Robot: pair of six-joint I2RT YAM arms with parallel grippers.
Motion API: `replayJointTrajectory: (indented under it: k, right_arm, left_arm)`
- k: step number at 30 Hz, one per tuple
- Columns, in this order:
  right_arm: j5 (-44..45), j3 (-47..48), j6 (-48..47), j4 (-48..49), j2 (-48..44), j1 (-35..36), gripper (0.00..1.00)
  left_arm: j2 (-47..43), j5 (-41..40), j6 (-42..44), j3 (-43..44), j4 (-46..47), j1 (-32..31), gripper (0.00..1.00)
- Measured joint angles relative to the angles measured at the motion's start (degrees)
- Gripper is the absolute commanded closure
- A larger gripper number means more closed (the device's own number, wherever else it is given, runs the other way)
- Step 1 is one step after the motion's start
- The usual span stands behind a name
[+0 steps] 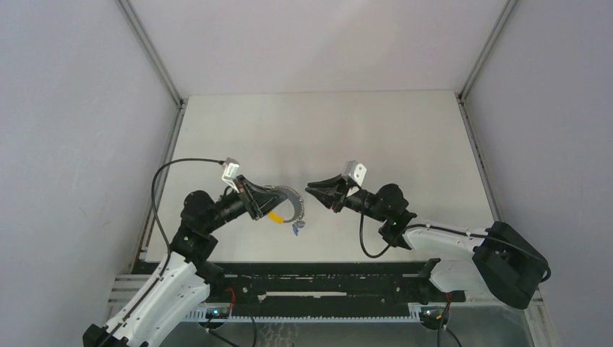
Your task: Put the keys on the keyring
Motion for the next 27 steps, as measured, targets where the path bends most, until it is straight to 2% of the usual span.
replayJointTrajectory:
  k: [2, 6, 15, 22, 27]
  right_arm:
    - [-0.1, 0.0, -0.7, -0.7, -0.2, 0.0, 0.74]
    - [-1.4, 0.0, -3.6, -4.4, -2.1, -0.6, 0.69]
    - [-6.6, 2.7, -13.4, -17.1, -6.5, -1.5, 0.7]
    - [-8.1, 4.0, -17.8, -20.7, -6.0, -1.0, 0.7]
    - [-7.1, 4.2, -19.8, -21.9, -5.9, 0.9, 0.69]
  left_arm:
    - [0.1, 0.1, 0.9, 0.7, -0.9, 0.0, 1.0]
    - [0.6, 1.0, 3.7, 3.4, -4.9, 0.0, 1.0]
    - [5.3, 5.1, 14.1, 15.4, -19.3, 0.1, 1.0]
    - [13.7, 11.4, 24.9, 25.5, -33.4, 0.1, 1.0]
    - [21.6, 12.6, 33.1, 35.4, -45.8, 0.1, 1.0]
